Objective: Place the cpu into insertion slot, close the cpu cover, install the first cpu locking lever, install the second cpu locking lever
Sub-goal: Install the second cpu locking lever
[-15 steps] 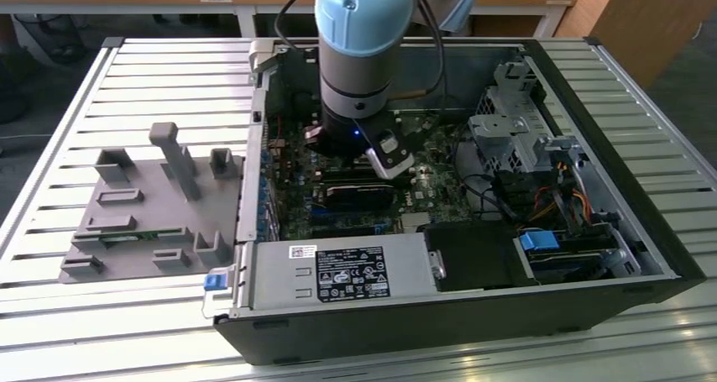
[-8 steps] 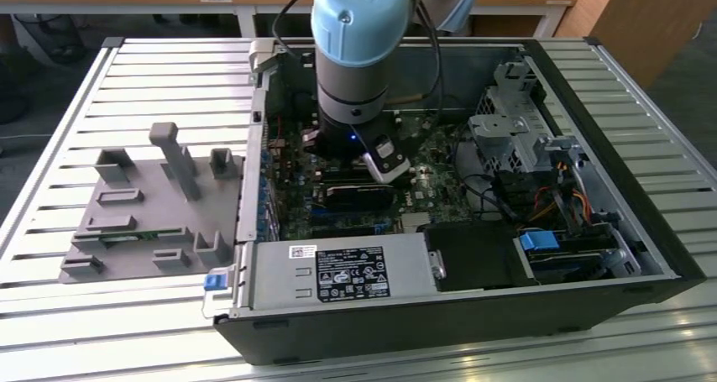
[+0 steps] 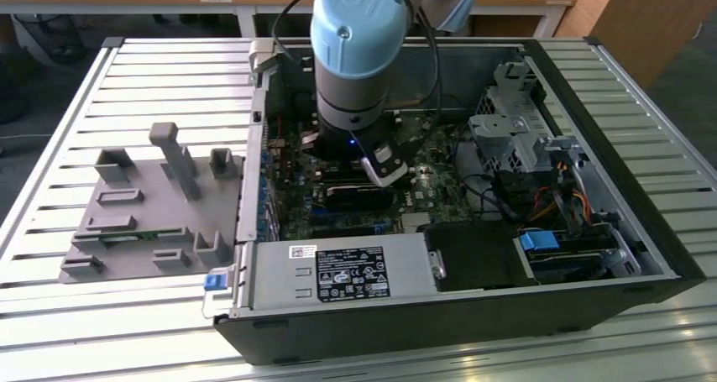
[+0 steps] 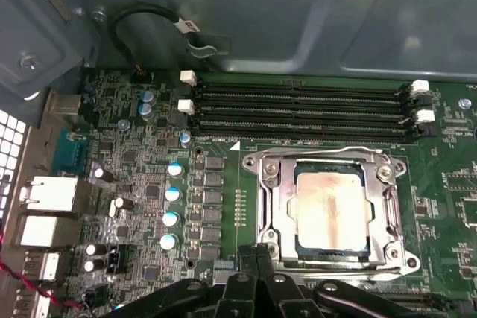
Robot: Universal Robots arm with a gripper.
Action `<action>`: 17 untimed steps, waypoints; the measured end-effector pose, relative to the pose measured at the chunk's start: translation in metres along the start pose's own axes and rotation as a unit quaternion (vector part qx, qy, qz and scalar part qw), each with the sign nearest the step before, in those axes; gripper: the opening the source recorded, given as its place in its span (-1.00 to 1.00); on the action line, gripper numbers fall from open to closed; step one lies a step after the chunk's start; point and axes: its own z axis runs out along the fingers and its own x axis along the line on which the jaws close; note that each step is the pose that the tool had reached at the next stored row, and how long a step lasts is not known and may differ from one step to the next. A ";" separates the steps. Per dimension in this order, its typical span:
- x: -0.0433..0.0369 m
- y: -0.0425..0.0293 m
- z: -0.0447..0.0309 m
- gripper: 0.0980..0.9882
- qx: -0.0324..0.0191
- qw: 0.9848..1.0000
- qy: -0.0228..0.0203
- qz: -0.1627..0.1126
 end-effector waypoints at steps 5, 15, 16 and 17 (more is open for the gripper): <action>0.0018 -0.0004 0.0019 -0.98 -0.003 1.000 0.000 0.000; 0.0028 -0.0008 0.0025 -0.98 -0.003 1.000 0.000 0.000; 0.0028 -0.0006 0.0019 -0.98 -0.003 1.000 0.000 0.000; 0.0028 -0.0003 0.0012 -0.98 -0.003 1.000 0.000 0.000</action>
